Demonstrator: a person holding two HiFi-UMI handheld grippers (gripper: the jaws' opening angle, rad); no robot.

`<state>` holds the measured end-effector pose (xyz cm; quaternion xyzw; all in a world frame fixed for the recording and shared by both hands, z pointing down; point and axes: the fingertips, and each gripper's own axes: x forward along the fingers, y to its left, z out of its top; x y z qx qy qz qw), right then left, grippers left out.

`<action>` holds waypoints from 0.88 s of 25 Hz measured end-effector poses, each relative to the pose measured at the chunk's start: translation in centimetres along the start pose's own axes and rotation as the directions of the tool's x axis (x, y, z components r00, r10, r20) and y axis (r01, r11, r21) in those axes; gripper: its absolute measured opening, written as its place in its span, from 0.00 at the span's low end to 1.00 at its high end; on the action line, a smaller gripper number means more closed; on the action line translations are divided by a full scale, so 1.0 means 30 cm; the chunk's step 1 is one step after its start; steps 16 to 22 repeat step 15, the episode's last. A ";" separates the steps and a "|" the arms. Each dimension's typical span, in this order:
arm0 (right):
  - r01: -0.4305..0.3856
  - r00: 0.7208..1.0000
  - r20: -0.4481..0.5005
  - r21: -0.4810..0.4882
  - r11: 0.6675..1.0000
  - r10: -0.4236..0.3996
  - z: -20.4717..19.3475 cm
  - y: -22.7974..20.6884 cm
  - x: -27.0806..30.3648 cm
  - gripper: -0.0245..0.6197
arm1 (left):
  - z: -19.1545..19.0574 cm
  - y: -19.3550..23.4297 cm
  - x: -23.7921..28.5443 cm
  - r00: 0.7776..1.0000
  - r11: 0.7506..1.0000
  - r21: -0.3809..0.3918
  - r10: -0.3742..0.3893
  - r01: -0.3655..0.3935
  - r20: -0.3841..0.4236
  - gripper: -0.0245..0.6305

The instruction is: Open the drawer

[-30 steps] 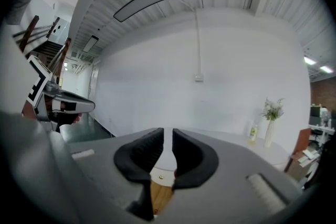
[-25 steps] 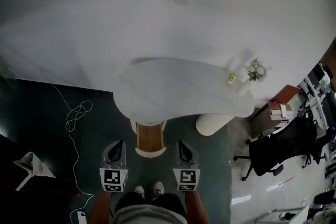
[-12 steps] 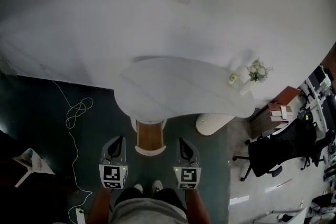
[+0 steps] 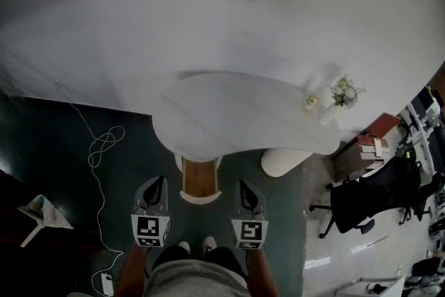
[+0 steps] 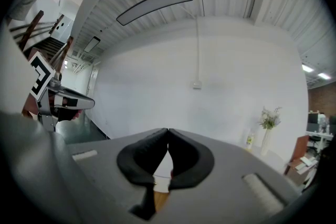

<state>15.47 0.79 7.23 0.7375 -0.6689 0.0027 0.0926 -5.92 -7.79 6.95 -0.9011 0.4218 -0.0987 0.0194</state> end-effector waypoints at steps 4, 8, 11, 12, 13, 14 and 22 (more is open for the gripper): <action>0.006 1.000 0.003 -0.008 1.000 -0.006 0.002 -0.001 -0.004 0.05 | -0.004 -0.003 0.003 1.000 1.000 -0.004 -0.004 0.004 -0.004 0.05; 0.009 1.000 -0.001 -0.012 1.000 -0.009 -0.005 -0.004 -0.004 0.05 | -0.003 -0.015 0.011 1.000 1.000 -0.008 -0.014 0.014 -0.005 0.05; 0.011 1.000 0.002 -0.011 1.000 -0.011 -0.006 -0.003 -0.012 0.05 | -0.015 -0.017 0.006 1.000 1.000 -0.006 -0.016 0.016 -0.008 0.05; 0.012 1.000 0.003 -0.010 1.000 -0.012 -0.006 -0.004 -0.013 0.05 | -0.019 -0.018 0.006 1.000 1.000 -0.006 -0.016 0.016 -0.010 0.05; 0.013 1.000 0.005 -0.010 1.000 -0.013 -0.006 -0.006 -0.013 0.05 | -0.018 -0.019 0.007 1.000 1.000 -0.006 -0.017 0.017 -0.009 0.05; 0.014 1.000 0.006 -0.011 1.000 -0.014 -0.006 -0.008 -0.013 0.05 | -0.013 -0.021 0.009 1.000 1.000 -0.006 -0.018 0.018 -0.006 0.05; 0.015 1.000 0.007 -0.012 1.000 -0.015 -0.005 -0.010 -0.012 0.05 | -0.008 -0.023 0.012 1.000 1.000 -0.006 -0.020 0.020 -0.001 0.05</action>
